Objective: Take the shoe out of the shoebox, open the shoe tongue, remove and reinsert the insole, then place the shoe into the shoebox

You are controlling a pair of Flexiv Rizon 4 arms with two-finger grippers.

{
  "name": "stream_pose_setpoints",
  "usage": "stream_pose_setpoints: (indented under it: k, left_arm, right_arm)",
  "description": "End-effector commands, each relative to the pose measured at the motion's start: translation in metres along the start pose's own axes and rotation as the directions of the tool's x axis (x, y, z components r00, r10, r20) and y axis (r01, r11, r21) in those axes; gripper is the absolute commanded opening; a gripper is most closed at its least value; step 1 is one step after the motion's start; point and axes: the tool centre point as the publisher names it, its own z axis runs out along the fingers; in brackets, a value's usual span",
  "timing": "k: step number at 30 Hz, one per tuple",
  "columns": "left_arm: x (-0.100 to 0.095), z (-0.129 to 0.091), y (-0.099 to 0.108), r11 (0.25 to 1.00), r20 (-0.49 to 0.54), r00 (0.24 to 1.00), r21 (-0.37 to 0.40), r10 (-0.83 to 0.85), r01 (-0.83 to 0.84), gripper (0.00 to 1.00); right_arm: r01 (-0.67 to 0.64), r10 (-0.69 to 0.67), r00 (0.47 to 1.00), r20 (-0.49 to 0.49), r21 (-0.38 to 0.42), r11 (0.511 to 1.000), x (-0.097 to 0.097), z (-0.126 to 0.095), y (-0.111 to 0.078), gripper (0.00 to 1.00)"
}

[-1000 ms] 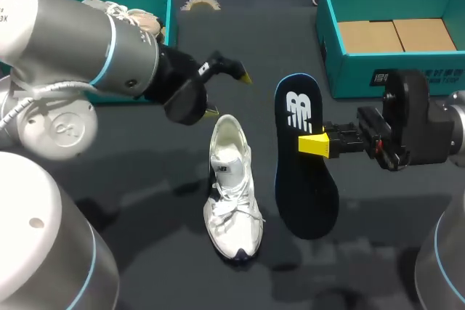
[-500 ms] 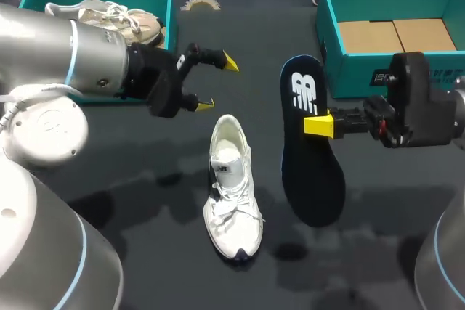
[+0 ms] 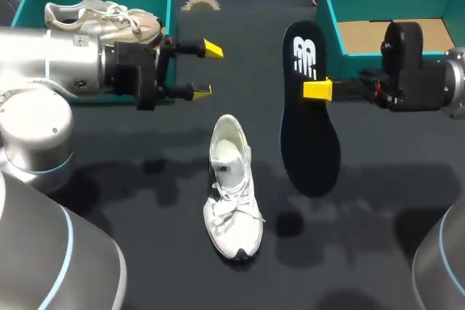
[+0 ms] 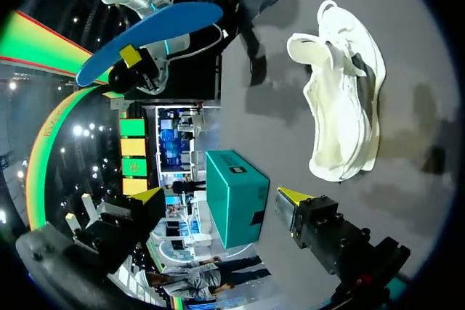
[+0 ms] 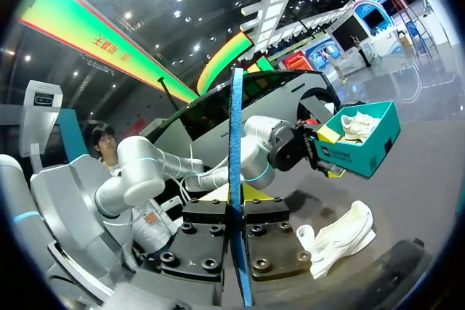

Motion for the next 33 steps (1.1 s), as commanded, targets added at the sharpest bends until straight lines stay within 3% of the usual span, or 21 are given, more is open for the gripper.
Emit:
stream_pose_setpoints:
  k: [1, 8, 17, 21, 33]
  left_arm:
    - [0.006, -0.004, 0.004, 1.0, 0.106, 0.994, 0.022, 0.005, -0.007, 1.0]
    - [0.006, -0.004, 0.004, 1.0, 0.106, 0.994, 0.022, 0.005, -0.007, 1.0]
    - [-0.001, -0.003, -0.006, 0.998, 0.059, 0.996, -0.004, 0.068, -0.068, 1.0]
    - [-0.003, -0.007, -0.006, 0.999, 0.085, 0.995, -0.004, 0.051, -0.051, 1.0]
    - [-0.002, -0.007, -0.006, 0.999, 0.088, 0.995, -0.003, 0.05, -0.05, 1.0]
  right_arm:
    - [-0.002, 0.002, 0.999, -0.035, 0.007, 1.0, -0.015, 0.007, 0.004, 0.0]
    - [-0.002, 0.002, 0.999, -0.035, 0.007, 1.0, -0.015, 0.007, 0.004, 0.0]
    - [-0.189, 0.192, 0.981, -0.026, 0.087, 0.978, -0.065, 0.017, 0.022, 0.0]
    - [-0.271, 0.274, 0.96, -0.062, 0.049, 0.961, -0.086, 0.016, 0.027, 0.0]
    - [-0.271, 0.274, 0.96, -0.062, 0.049, 0.961, -0.086, 0.016, 0.027, 0.0]
